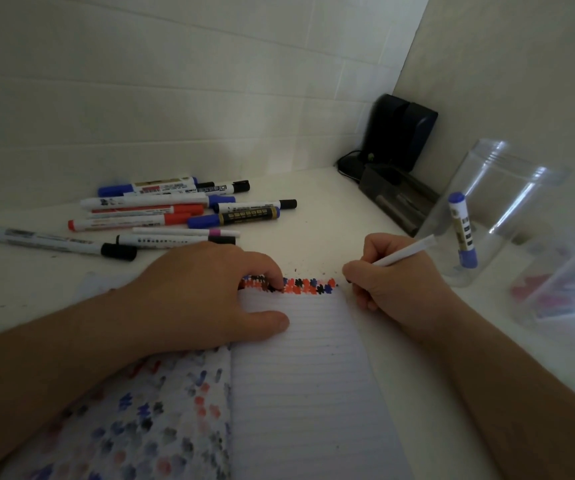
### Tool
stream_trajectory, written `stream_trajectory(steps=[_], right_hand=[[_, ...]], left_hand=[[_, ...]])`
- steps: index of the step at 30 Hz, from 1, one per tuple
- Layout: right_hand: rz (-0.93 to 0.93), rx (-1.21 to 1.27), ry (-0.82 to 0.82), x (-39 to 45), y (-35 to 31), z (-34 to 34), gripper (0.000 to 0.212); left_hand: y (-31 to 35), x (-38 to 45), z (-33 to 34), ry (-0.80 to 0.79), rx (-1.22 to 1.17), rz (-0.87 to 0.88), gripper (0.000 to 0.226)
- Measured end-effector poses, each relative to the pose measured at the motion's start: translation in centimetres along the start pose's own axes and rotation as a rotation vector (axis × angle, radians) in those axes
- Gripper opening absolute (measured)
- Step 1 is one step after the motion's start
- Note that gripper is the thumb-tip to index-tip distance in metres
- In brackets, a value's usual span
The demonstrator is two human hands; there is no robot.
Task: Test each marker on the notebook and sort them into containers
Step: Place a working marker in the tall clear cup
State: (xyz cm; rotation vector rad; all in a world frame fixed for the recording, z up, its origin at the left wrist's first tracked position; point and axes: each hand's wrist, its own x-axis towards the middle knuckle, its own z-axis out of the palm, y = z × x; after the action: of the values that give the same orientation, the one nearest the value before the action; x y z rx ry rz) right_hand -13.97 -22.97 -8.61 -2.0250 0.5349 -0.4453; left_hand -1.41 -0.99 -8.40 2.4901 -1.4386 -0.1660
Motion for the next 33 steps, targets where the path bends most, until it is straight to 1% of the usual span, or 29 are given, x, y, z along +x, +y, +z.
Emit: stream_trajectory(steps=[5,7,8,10,11,12,14,17,19,22,26,30,33], right_hand=[[-0.018,-0.058,-0.052,-0.1,-0.3,0.0,0.031],[-0.018,-0.015,-0.062,-0.1,-0.3,-0.1,0.031],[-0.024,0.032,-0.054,0.0,-0.3,-0.3,0.032],[-0.053,0.198,-0.056,0.1,-0.3,-0.7,0.031],[-0.074,0.317,-0.093,0.0,-0.3,-0.9,0.027],[-0.097,0.449,-0.155,0.0,-0.3,-1.2,0.022],[-0.123,0.669,-0.307,-0.2,-0.6,-1.3,0.025],[-0.076,0.827,-0.478,-0.5,-1.0,-1.0,0.034],[-0.042,0.814,-0.514,-0.6,-1.1,-0.8,0.034],[0.000,0.704,-0.436,-0.8,-1.1,-0.2,0.037],[0.023,0.655,-0.403,-0.9,-1.4,0.2,0.027],[0.023,0.632,-0.404,-0.8,-1.4,0.5,0.021],[0.024,0.621,-0.391,-0.9,-1.5,0.7,0.016]], left_hand=[[0.0,-0.1,0.0,0.007,0.008,0.008,0.063],[-0.1,-0.3,0.2,0.035,0.005,0.008,0.060],[-0.1,-0.4,0.4,0.065,-0.020,0.001,0.053],[-0.2,-0.2,0.9,0.169,-0.130,0.000,0.036],[-0.2,-0.1,1.0,0.219,-0.195,0.008,0.032],[-0.2,0.0,1.0,0.256,-0.251,0.022,0.030],[-0.2,0.0,0.6,0.307,-0.331,0.045,0.029],[-0.3,0.0,0.4,0.285,-0.370,0.049,0.024],[-0.4,0.1,0.3,0.258,-0.413,0.063,0.025],[-0.3,0.0,0.3,0.265,-0.431,0.085,0.023],[-0.2,-0.1,0.3,0.291,-0.447,0.093,0.017],[-0.3,-0.1,0.4,0.314,-0.394,0.105,0.023],[-0.5,0.0,0.4,0.325,-0.354,0.115,0.022]])
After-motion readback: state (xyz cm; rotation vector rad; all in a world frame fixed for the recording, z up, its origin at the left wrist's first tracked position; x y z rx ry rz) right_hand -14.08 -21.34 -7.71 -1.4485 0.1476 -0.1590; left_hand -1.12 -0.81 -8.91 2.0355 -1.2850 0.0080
